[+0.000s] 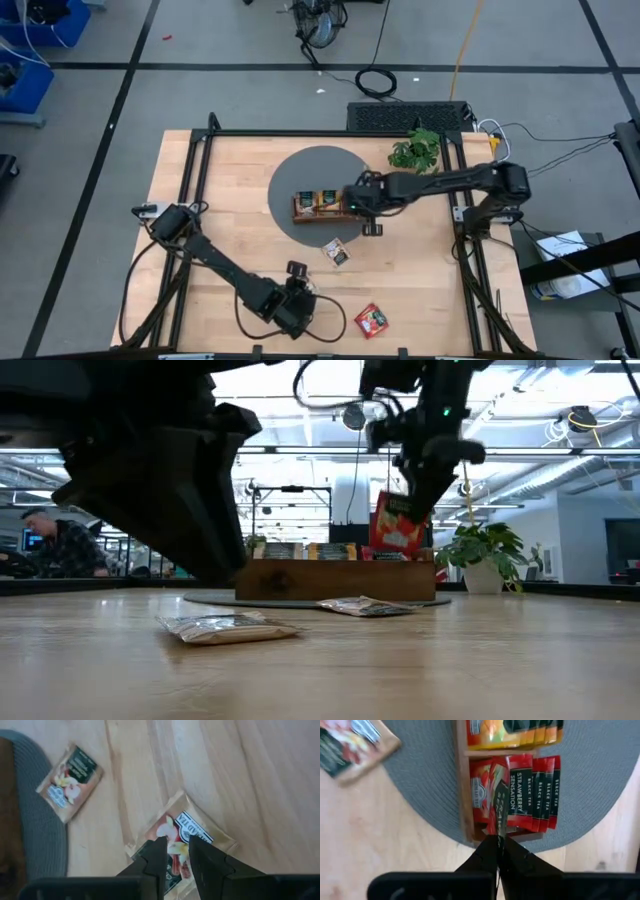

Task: Pick & Place Tea
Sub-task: Put the red tea bag into the right section of the wooden organizer

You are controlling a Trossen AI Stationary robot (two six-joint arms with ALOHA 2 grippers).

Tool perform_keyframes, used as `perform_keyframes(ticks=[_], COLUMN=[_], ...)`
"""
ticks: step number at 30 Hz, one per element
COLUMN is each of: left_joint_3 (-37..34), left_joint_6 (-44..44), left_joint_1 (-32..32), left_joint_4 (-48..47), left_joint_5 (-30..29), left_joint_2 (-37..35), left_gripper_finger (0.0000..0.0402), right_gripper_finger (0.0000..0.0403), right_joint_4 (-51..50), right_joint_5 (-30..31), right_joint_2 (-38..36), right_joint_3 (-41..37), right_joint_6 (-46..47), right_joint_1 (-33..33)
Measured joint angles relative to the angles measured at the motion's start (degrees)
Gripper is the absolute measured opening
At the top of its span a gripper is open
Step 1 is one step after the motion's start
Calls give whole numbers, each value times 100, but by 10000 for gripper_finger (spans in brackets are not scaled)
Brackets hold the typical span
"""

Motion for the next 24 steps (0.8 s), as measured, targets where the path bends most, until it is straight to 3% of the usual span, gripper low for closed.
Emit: perform_keyframes(ticks=[12,17,24], left_joint_3=[0,0,0], left_joint_6=[-297,-335,-293], left_joint_1=[-52,-19,61], left_joint_4=[-81,-82,-91], left_joint_5=[-268,-362,-365], left_joint_2=[0,0,-2], left_gripper_finger=[88,88,88], right_gripper_finger=[0,0,0], right_joint_4=[202,199,139], right_joint_5=[-18,-422,-448], right_joint_2=[252,358,694], right_joint_3=[57,61,61], right_joint_6=[-507,-536,-527], right_joint_1=[-249,-377,-460])
